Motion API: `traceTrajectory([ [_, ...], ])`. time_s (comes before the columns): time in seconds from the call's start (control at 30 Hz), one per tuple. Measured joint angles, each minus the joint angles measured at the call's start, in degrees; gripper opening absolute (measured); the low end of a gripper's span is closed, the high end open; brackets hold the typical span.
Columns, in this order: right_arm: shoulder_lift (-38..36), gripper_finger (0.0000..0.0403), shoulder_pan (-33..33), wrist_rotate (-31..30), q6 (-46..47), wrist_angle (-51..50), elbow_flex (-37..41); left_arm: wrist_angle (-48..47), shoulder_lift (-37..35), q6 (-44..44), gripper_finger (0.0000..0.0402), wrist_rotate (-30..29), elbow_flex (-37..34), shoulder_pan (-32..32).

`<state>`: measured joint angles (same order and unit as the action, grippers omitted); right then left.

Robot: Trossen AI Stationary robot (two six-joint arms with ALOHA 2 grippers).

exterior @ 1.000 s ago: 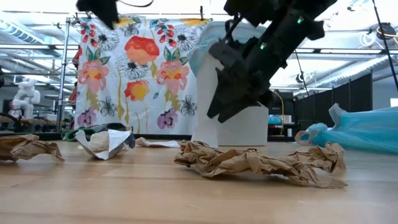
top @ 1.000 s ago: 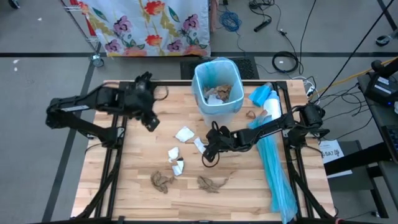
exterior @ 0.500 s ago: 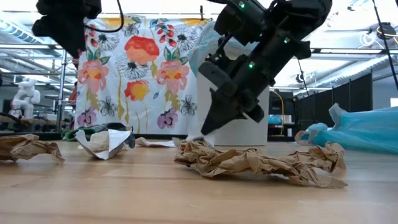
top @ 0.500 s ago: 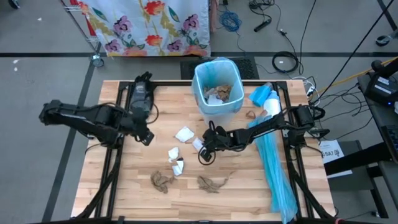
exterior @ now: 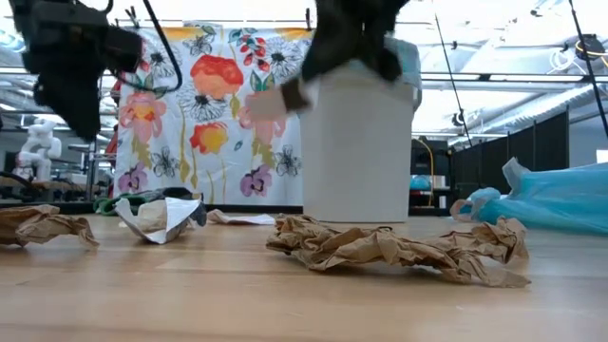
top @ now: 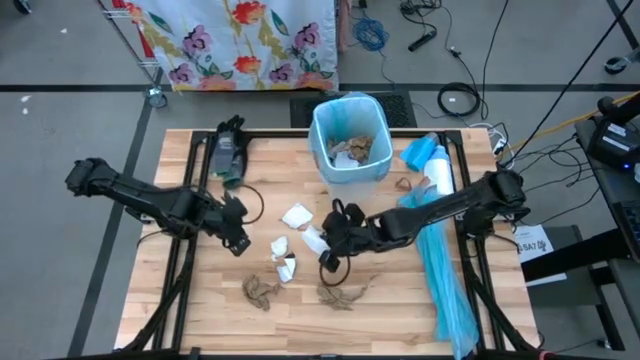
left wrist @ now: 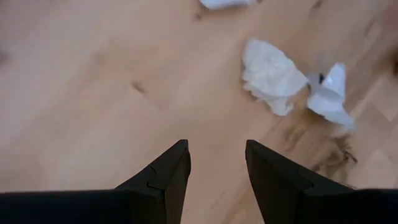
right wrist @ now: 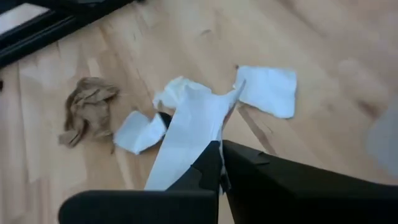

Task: Place trash/remove bag and relplace
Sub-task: Put the piece of magazine into the trash bin

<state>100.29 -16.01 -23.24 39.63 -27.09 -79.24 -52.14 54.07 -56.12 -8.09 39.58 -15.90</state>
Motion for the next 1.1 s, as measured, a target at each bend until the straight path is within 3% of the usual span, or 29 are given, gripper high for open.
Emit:
traceTrajectory([
  [0.23, -0.15, 0.0000, -3.50, -12.49, 0.05, -22.30, -20.60, 9.69, -0.14, 5.07, 0.0160, 1.89, -4.58, 0.00],
  [0.47, -0.25, 0.0000, 1.84, -21.97, 5.00, -41.74, -37.75, 13.47, 0.06, 12.24, 0.0160, 0.67, -4.58, 0.37],
  [0.67, -0.25, 0.0000, 11.90, -20.47, 6.26, -49.48, -43.40, 15.64, 0.14, 23.31, 0.0160, -0.98, -4.58, 1.32],
  [0.83, 0.04, 0.0003, 19.90, -12.54, 4.25, -49.77, -43.28, 20.94, 1.48, 33.27, 0.0160, -4.62, -4.58, 3.52],
  [1.1, 0.24, 0.0060, 26.02, -4.72, 1.50, -49.53, -43.28, 31.70, 8.67, 51.50, 0.0160, -4.31, -4.56, 6.81],
])
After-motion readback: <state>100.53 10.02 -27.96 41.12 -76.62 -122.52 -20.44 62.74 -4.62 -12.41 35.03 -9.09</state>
